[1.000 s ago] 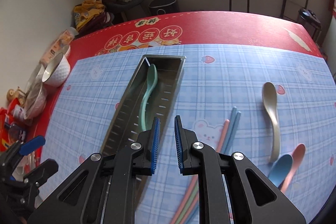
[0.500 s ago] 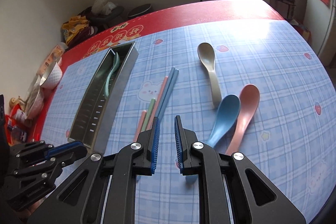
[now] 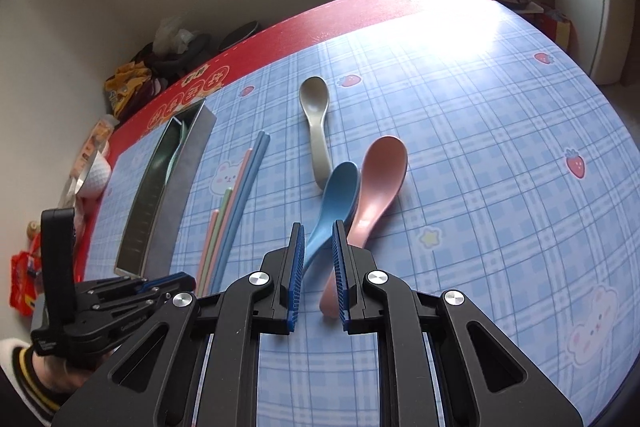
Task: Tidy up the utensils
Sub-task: 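Grasp the pink chopstick with the left tool, then lift the pink chopstick with the left tool while the right tool grasps the blue spoon, then place the pink chopstick into the steel basket and open the left tool, then lower the blue spoon into the steel basket and open the right tool, then reach the left tool to the green chopstick while the right tool moves to the pink spoon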
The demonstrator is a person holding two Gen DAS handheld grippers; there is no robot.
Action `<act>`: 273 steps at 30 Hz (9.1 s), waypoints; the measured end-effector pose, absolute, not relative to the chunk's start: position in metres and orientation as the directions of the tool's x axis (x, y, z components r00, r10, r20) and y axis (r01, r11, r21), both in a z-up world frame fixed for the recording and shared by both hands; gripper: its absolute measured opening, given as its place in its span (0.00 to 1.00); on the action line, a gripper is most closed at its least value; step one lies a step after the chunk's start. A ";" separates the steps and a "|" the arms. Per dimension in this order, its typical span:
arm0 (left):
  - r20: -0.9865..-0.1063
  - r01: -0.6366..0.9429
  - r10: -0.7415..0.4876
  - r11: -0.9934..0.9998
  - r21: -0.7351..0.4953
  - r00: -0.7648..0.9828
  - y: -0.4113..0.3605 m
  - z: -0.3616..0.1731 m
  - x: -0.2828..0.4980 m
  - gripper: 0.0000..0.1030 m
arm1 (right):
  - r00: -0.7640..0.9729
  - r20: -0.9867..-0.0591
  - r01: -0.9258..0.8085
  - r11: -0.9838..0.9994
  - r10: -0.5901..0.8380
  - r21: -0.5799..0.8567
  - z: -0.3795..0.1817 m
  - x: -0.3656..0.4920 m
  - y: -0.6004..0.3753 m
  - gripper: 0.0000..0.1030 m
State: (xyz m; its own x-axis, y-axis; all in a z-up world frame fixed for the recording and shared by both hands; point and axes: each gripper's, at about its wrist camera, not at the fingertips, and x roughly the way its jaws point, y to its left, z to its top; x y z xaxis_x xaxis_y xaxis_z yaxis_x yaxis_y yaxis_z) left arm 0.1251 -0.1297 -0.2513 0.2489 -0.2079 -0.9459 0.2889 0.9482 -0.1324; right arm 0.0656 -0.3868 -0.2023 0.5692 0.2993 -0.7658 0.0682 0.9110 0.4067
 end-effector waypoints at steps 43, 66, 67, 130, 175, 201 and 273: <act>-0.882 0.365 -0.302 0.916 -0.164 0.361 -0.119 -0.204 0.102 0.06 | 0.486 -0.809 0.103 0.898 0.330 0.428 -0.228 0.059 -0.366 0.15; -0.818 0.288 -0.335 0.933 -0.218 0.468 -0.057 -0.176 0.093 0.06 | 0.374 -0.878 0.209 0.895 0.299 0.394 -0.260 0.105 -0.332 0.16; -0.818 0.281 -0.336 0.933 -0.223 0.467 -0.054 -0.176 0.094 0.06 | 0.373 -0.879 0.211 0.895 0.298 0.393 -0.259 0.107 -0.332 0.16; -0.929 0.214 -0.264 0.954 -0.211 0.260 -0.068 -0.250 0.275 0.06 | 0.548 -0.790 0.297 0.819 0.275 0.490 -0.225 0.043 -0.385 0.06; -0.774 0.081 -0.110 0.994 -0.076 0.623 0.058 -0.153 0.132 0.94 | 0.415 -0.775 -0.072 0.866 0.477 0.495 -0.182 0.201 -0.197 0.06; -0.794 0.024 -0.097 0.994 -0.104 0.600 0.097 -0.161 0.122 0.94 | 0.258 -0.879 0.031 0.906 0.400 0.421 -0.234 0.261 -0.135 0.08; -0.954 0.353 -0.179 0.932 -0.086 0.241 -0.156 -0.251 0.142 0.06 | 0.605 -0.763 0.242 0.861 0.226 0.447 -0.223 0.045 -0.424 0.09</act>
State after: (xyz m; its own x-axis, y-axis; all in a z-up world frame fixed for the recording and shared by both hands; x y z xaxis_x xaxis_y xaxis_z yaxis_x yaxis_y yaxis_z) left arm 0.1417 -0.1563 -0.2511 0.2414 -0.1793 -0.9537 0.3531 0.9317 -0.0858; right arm 0.0448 -0.4237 -0.2228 0.6052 0.2263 -0.7633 0.2423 0.8609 0.4474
